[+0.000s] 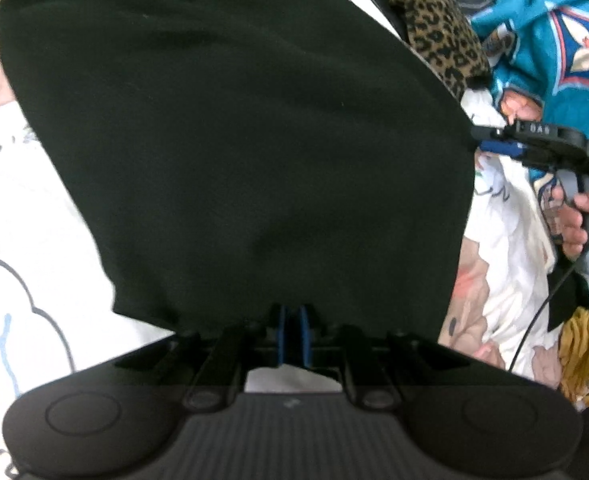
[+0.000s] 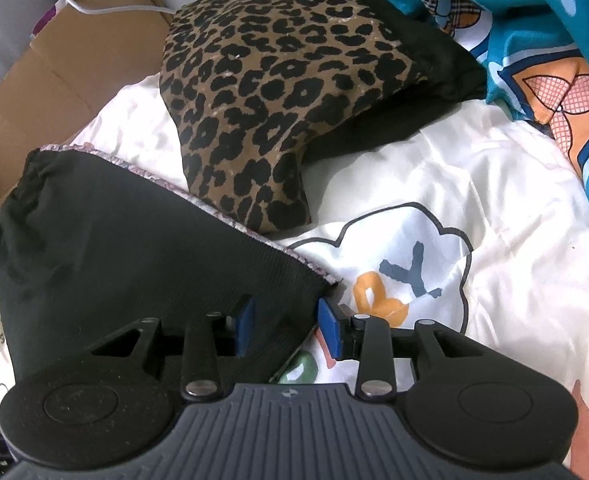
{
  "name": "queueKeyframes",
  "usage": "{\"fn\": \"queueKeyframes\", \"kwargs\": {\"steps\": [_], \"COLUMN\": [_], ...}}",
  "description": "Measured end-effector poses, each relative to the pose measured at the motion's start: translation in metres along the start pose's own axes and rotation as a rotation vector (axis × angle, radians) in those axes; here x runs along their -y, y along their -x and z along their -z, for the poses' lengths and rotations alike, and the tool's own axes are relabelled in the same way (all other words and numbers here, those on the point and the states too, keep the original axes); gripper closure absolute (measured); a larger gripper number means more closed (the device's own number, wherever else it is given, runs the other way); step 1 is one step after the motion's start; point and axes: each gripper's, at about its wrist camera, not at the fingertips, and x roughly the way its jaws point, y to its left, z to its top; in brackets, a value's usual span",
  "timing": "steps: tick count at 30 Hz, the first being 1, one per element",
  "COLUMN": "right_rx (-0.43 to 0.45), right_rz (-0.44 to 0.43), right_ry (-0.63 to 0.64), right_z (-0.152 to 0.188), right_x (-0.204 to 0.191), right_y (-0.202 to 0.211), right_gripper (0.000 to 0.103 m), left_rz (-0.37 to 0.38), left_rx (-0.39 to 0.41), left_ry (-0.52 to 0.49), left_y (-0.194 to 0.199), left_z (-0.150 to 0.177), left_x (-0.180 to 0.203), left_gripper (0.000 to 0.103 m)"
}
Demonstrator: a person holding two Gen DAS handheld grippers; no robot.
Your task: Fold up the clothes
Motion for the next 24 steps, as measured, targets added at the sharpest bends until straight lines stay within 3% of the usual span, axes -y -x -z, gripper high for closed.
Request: {"fn": "queueKeyframes", "kwargs": {"steps": [4,8,17,20,24], "right_rx": [-0.009,-0.018,-0.036,-0.039,-0.044], "right_rz": [-0.003,-0.007,-0.05,-0.065,-0.073], "right_ry": [-0.006,-0.008,-0.03,-0.027,-0.028], "right_z": [0.002,0.004,0.011,0.011,0.012], "right_x": [0.001,-0.001,-0.012,-0.014,-0.014], "right_y": [0.0,0.0,0.0,0.002,0.003], "right_gripper": [0.061,0.061,0.059,0.059,0.059], "left_rz": [-0.01,0.027,0.107,0.122,0.139], "left_rx": [-0.011,-0.031,-0.076,-0.072,-0.059], "left_ry": [-0.017,-0.016,0.066,0.094,0.134], "left_y": [-0.003,-0.001,0.006,0.012,0.017], "left_z": [0.003,0.01,0.031,0.033,0.033], "left_x": [0.01,0.017,0.02,0.019,0.013], "left_gripper": [0.095,0.094,0.083,0.076,0.058]}}
